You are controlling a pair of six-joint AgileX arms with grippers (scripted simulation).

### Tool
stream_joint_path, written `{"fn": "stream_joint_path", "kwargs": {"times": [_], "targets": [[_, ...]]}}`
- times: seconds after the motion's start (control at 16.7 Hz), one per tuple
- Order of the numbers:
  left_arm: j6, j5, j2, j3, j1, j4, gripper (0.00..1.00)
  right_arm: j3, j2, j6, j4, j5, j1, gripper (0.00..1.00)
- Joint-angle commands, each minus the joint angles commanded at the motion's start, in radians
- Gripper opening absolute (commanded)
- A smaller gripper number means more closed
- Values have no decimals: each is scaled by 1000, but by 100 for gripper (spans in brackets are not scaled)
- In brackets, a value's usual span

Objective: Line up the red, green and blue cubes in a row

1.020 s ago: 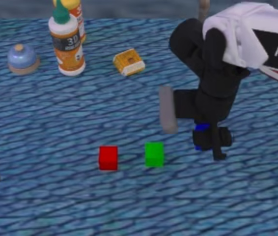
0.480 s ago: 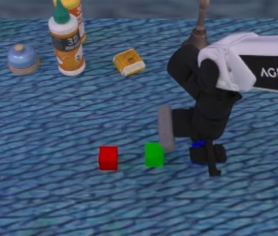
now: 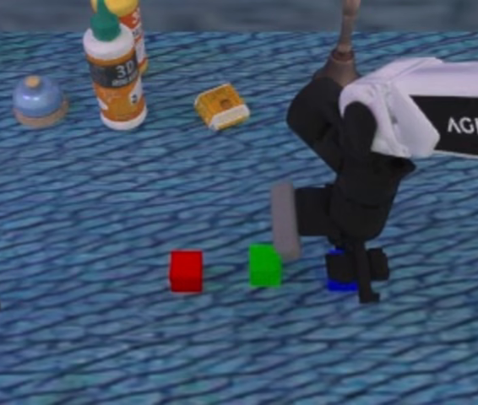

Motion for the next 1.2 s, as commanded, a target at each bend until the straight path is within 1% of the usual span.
{"fn": "stream_joint_path", "kwargs": {"times": [0.3,0.36,0.9,1.02,1.2], "targets": [[0,0,0,0,0,0,100,0,0,0,0,0,0,98],[0,0,0,0,0,0,100,0,0,0,0,0,0,100],[0,0,0,0,0,0,100,3,-1,0,-4,0,-1,100],[0,0,0,0,0,0,100,33,-10,0,-42,0,-2,100],[0,0,0,0,0,0,100,107,-41,-1,-155,0,1,100]]}}
